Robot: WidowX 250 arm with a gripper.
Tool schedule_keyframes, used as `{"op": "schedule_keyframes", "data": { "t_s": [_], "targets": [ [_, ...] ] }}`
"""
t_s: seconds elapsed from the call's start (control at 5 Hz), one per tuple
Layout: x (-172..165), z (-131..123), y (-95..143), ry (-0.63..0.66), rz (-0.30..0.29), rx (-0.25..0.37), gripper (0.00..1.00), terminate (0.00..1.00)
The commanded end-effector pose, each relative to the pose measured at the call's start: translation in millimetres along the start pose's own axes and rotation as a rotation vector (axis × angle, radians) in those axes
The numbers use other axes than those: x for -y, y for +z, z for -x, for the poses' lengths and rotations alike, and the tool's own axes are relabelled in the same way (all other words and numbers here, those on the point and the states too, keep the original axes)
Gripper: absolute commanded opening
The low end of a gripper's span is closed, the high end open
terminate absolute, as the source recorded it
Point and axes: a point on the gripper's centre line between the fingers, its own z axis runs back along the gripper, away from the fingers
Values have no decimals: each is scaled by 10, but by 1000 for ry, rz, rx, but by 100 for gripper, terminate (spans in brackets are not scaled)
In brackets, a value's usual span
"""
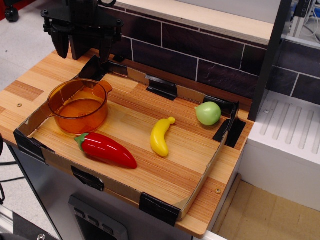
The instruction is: Put banana in pot
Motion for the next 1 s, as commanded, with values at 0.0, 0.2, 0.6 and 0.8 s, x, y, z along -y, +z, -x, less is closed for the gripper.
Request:
{"op": "schedule_keyframes", "data": {
  "t_s": [0.0,0.2,0.6,0.8],
  "targets": [
    [0,0,0,0,0,0,100,0],
    [312,65,280,34,22,19,100,0],
    [717,234,610,24,49,-46,100,0],
    [824,358,543,-40,42,-85,100,0]
  ]
}}
